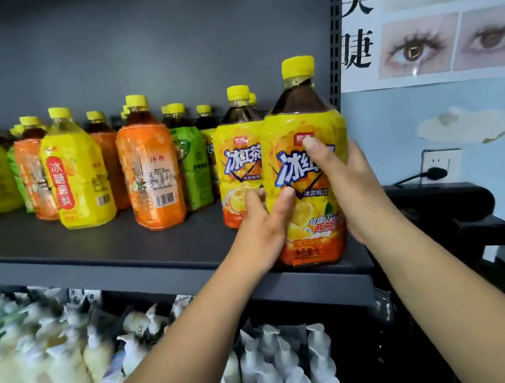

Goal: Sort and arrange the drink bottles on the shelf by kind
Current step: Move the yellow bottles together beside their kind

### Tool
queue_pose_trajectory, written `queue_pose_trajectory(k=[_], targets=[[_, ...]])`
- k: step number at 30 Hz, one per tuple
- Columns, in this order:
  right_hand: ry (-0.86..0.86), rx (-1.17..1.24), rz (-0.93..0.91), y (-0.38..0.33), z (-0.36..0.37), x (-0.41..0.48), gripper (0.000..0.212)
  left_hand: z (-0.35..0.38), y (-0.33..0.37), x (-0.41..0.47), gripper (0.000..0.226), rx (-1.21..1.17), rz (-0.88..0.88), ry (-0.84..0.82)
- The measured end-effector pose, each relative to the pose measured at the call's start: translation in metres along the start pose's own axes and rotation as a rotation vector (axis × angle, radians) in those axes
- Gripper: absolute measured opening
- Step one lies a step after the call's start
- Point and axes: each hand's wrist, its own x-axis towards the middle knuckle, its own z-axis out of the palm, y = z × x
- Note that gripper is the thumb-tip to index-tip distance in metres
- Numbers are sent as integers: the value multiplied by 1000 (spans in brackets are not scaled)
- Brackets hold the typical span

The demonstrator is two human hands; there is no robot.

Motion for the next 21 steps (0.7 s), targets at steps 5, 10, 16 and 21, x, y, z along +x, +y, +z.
queue_pose_trajectory(k=[5, 10, 16, 21], targets=[[94, -83, -26, 9, -18, 14, 43, -21, -10, 19, 84, 180, 232, 232], [150, -139, 0, 23, -20, 43, 55, -51, -2, 54, 97, 173, 8, 381], [175, -190, 34, 30, -10, 57, 70, -47, -22, 71, 62, -45, -171, 125], [135, -157, 52, 31, -12, 59, 67, -66, -19, 48, 82, -61, -116, 41]])
